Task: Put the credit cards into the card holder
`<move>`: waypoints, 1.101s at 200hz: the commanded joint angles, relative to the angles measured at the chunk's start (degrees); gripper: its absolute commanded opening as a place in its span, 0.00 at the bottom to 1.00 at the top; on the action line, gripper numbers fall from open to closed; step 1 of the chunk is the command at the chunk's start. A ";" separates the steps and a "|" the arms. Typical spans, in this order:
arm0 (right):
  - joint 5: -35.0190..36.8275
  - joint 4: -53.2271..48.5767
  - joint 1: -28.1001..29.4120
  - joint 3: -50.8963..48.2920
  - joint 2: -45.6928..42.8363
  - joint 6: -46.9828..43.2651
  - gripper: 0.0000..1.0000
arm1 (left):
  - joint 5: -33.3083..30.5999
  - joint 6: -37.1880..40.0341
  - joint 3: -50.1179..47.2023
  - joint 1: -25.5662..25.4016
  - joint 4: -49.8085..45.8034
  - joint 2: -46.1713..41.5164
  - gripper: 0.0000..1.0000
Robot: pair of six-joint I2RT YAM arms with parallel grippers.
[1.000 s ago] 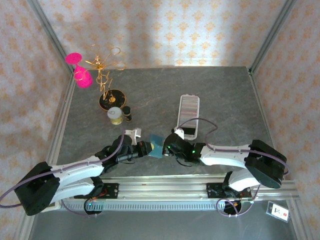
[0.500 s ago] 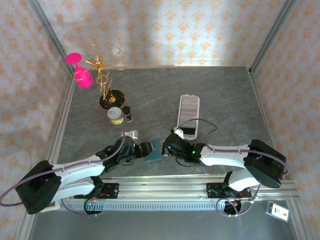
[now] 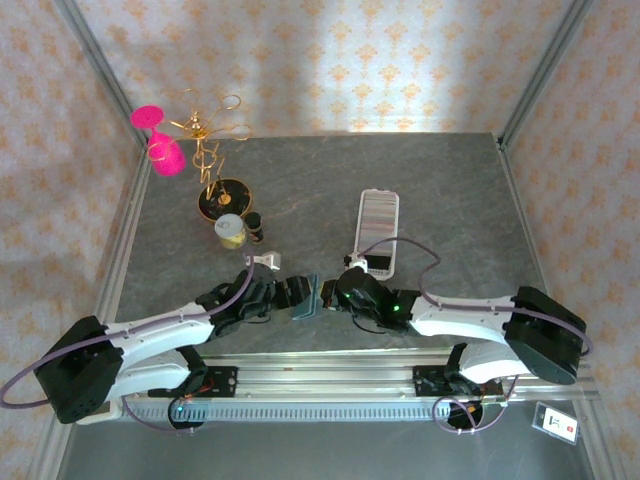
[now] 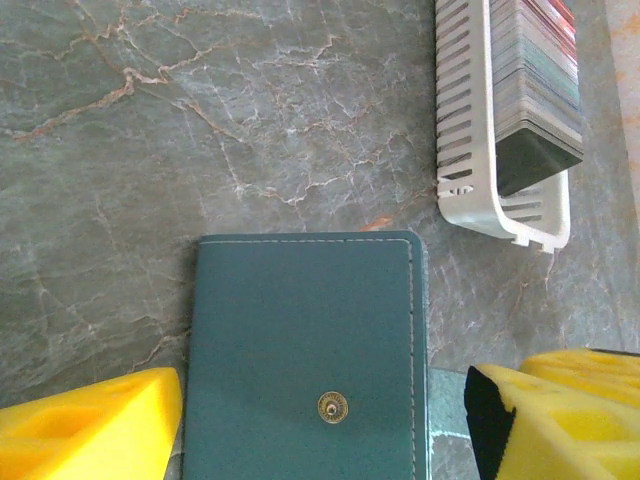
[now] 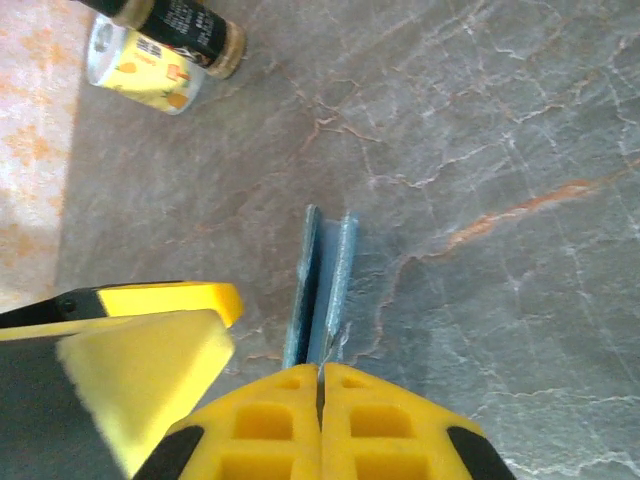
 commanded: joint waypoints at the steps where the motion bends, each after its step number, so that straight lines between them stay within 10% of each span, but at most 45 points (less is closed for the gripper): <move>1: -0.04 2.24 0.39 -0.94 -1.43 0.74 0.00 | 1.02 0.29 1.80 -0.42 0.77 1.75 0.76; 220: 8.08 -10.87 -0.92 -0.66 1.66 2.43 0.00 | -8.09 -0.30 -2.67 -0.66 -4.93 -1.21 0.24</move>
